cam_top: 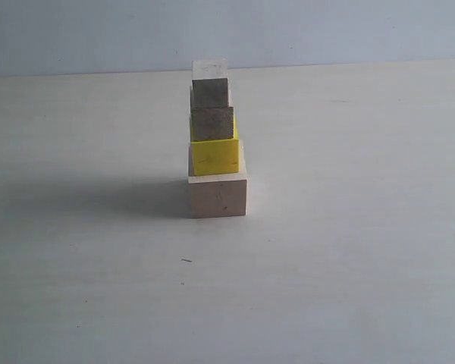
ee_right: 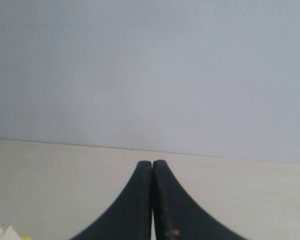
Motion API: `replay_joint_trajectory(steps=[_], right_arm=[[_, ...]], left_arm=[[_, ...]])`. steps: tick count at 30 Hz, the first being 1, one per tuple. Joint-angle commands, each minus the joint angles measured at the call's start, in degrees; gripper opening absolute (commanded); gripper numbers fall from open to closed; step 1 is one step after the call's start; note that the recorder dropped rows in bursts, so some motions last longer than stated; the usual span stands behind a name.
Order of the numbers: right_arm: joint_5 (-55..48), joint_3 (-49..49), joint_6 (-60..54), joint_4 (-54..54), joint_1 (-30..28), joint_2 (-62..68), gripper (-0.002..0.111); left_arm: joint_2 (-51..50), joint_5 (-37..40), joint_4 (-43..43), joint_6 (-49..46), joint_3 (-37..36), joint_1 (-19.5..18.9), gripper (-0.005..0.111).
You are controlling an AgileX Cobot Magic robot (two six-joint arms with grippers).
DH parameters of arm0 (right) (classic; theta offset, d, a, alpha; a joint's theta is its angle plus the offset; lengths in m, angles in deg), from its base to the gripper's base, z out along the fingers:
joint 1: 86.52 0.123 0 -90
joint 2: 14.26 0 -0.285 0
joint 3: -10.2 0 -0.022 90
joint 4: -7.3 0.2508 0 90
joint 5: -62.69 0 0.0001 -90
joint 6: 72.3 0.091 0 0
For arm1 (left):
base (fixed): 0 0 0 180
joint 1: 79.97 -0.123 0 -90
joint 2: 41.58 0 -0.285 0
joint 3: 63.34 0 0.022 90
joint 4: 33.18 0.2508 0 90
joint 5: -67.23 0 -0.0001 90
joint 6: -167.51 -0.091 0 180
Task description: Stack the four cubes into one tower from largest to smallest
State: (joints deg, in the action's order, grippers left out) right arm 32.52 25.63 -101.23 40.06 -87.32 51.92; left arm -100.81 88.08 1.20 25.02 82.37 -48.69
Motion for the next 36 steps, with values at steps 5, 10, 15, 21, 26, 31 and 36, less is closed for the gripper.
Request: replay_joint_trajectory(steps=[5, 10, 15, 21, 26, 31, 36], right_arm=[[-0.4, 9.5, 0.4, -0.3, -0.2, -14.6, 0.000], [-0.3, 9.5, 0.5, -0.2, -0.2, -20.4, 0.000], [-0.3, 9.5, 0.5, -0.2, -0.2, -24.0, 0.000], [0.0, 9.5, 0.5, -0.2, -0.2, -26.4, 0.000], [0.0, 9.5, 0.5, -0.2, -0.2, -26.7, 0.000], [0.0, 9.5, 0.6, -0.2, -0.2, -26.7, 0.000], [0.0, 9.5, 0.6, -0.3, -0.2, -26.7, 0.000]], left_arm=[[1.5, -1.0, 0.0, 0.2, -3.4, -0.2, 0.000], [1.5, 0.4, 1.2, 0.2, -3.4, -0.2, 0.000], [1.5, 0.4, 1.2, 0.2, -3.4, -0.2, 0.000], [1.5, 0.4, 1.2, 0.2, -3.4, -0.2, 0.000], [1.6, 0.4, 1.8, -0.5, -3.4, -0.2, 0.000], [9.0, 0.0, -1.4, -0.8, -3.4, -5.6, 0.000], [20.1, 0.0, -16.3, -0.7, -6.6, -25.8, 0.000]])
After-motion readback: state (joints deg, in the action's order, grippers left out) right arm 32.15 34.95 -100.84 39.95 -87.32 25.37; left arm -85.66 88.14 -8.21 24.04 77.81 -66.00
